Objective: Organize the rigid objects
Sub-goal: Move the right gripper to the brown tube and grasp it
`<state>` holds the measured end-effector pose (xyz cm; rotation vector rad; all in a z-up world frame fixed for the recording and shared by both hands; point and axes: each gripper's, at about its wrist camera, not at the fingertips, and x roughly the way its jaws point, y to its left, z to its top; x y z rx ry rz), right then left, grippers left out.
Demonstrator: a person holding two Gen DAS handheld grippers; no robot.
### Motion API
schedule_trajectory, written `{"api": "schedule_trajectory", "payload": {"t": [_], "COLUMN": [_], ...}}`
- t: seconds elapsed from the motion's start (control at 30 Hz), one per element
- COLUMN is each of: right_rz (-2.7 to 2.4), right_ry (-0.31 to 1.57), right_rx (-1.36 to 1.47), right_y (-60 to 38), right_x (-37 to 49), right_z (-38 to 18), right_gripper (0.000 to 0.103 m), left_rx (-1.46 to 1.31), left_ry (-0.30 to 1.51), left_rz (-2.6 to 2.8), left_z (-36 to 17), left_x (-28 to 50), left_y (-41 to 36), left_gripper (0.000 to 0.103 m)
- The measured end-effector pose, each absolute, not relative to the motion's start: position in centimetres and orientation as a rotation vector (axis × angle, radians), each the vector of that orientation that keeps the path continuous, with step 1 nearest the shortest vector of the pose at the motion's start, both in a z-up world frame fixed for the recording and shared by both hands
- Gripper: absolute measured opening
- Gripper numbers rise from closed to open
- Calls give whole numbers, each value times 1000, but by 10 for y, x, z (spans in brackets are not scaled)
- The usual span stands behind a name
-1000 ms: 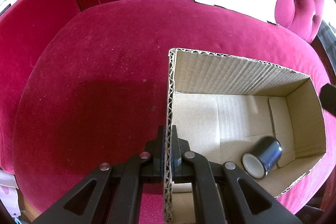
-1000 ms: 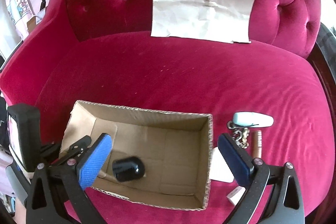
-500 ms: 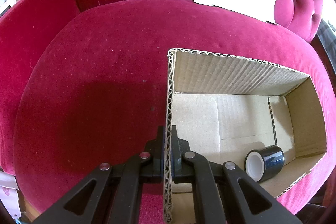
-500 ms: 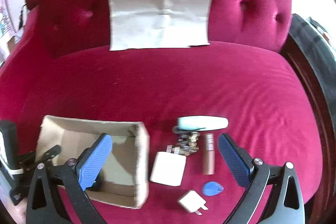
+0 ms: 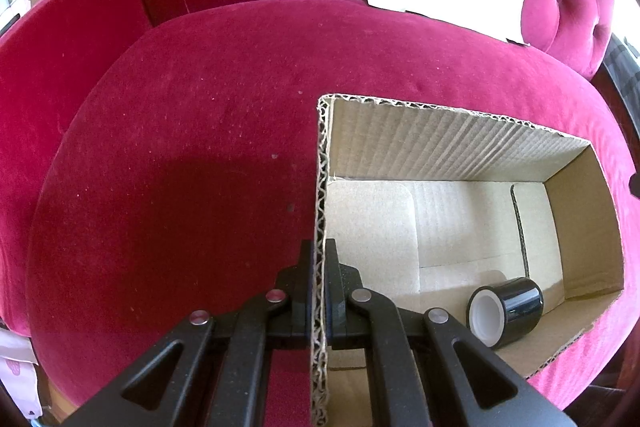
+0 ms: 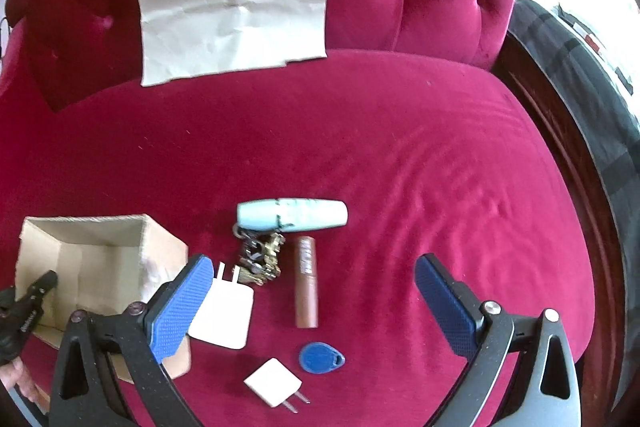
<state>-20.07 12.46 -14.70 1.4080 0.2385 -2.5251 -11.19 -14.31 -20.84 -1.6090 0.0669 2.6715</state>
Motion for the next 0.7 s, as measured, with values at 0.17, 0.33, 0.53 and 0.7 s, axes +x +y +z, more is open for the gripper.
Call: {"api": "schedule_trajectory", "payload": {"t": [0.17,0.33,0.53,0.7], "right_rz": [-2499,-2473,-2453,-2431], "right_ry": [239,244,265,264], "right_rx": [1494,1559,1606,1626], "right_y": [133,139,142,142], "right_x": [-208,-212,-215,-214], "right_z": [-166,-184,-198,-205], "right_gripper": [103,102,102,94], "left_rx": [-1607,-1602,-1601,-1600], "left_ry": [69,77,79,85], "left_rz": [2671,2672,2670,2670], "left_z": [-208,-208,-208,-207], "left_x": [-112,-111,-111,-112], "left_y": [-143,-143,-143,-143], "left_gripper": [3,3,3,3]}}
